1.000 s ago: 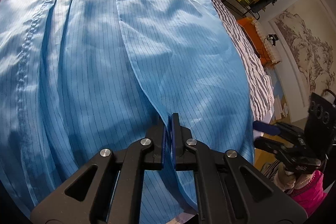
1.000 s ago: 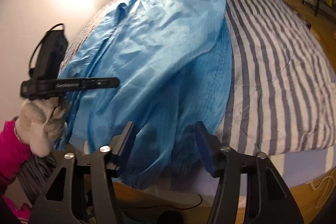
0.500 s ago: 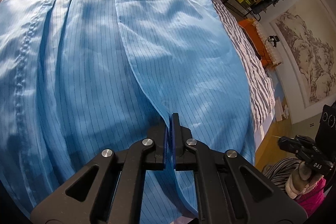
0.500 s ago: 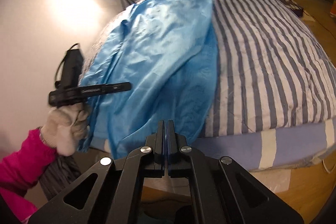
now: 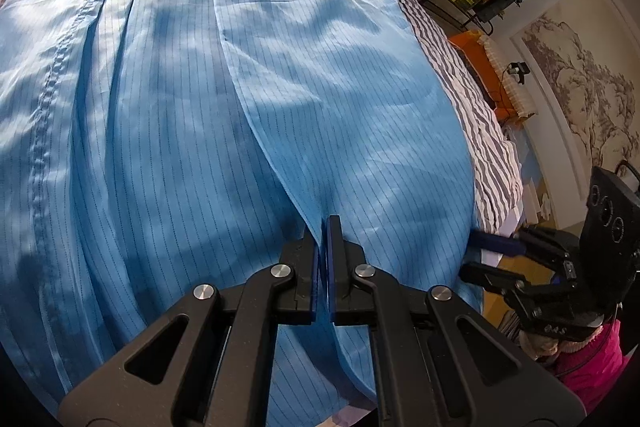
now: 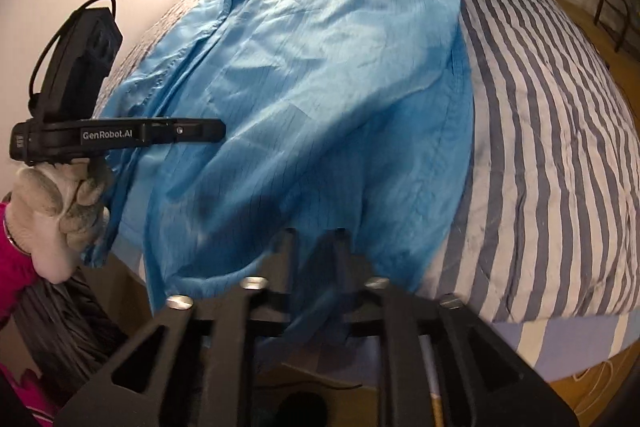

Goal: Fold large clothes

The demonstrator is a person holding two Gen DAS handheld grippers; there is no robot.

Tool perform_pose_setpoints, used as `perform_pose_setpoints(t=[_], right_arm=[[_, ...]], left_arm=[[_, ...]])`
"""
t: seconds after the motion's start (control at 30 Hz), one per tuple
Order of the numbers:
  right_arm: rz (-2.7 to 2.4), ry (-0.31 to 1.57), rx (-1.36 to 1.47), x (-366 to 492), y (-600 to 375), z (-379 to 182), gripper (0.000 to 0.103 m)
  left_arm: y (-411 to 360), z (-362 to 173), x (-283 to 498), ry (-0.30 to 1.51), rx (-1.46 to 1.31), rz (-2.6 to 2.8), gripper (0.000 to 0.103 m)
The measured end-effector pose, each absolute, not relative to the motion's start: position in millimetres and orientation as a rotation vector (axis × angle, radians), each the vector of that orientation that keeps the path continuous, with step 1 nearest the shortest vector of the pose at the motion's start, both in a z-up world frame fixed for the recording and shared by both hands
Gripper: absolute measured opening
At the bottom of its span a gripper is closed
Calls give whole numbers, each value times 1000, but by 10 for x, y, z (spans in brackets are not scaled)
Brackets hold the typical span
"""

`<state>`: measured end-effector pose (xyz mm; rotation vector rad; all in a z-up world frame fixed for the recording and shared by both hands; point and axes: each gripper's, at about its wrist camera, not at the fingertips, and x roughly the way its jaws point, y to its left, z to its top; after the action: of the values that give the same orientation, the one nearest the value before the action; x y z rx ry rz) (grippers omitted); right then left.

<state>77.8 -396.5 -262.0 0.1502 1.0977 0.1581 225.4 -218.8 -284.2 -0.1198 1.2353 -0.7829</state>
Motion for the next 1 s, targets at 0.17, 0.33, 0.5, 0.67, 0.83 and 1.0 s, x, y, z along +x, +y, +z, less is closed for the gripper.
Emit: perform_pose_setpoints(t=[0.17, 0.33, 0.5, 0.67, 0.83, 1.0], right_arm=[[147, 1073, 72, 771, -3906, -2588, 50], [145, 1057, 61, 832, -3952, -2591, 50], [188, 1069, 136, 935, -4069, -2653, 50], [192, 1104, 9, 1057, -3975, -2692, 50], [194, 1159, 2, 1174, -3947, -2735, 50], [217, 1142, 11, 1169, -3951, -2715, 22]], left_arm=[[-2169, -2841, 2254, 1237, -124, -782, 1], [-2171, -2839, 2257, 1238, -123, -781, 1], [-2171, -2835, 2257, 1242, -120, -776, 1], [-2175, -2835, 2259, 1242, -117, -774, 1], [-2198, -2844, 2263, 1244, -114, -774, 1], [-2206, -2842, 2262, 1243, -113, -775, 1]])
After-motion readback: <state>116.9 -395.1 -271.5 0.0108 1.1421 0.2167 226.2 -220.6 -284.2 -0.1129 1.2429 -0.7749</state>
